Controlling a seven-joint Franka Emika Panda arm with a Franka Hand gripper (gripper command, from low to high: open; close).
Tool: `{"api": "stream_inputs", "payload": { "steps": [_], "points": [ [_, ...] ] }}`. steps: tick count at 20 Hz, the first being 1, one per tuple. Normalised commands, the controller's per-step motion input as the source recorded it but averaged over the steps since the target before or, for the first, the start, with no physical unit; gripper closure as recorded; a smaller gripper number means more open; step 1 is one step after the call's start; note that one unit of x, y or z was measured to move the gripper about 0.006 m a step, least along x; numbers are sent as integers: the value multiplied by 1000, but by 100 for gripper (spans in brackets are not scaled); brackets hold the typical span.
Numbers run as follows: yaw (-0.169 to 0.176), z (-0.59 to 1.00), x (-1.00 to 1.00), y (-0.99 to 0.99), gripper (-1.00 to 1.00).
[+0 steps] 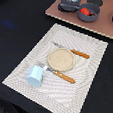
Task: Interact with the objects in diverse but meaningful ways.
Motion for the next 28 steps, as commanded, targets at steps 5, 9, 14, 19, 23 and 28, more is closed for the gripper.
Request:
{"api": "stream_inputs", "payload": {
  "steps": [5,9,14,19,23,28],
  "points": [
    [0,-117,37,-910,-100],
    [0,-52,47,-912,-100],
    [0,8,173,-803,-100],
    [0,-55,170,-866,-100],
    [0,-127,158,-911,-100],
    [0,-189,122,-938,-100]
  ]
}}
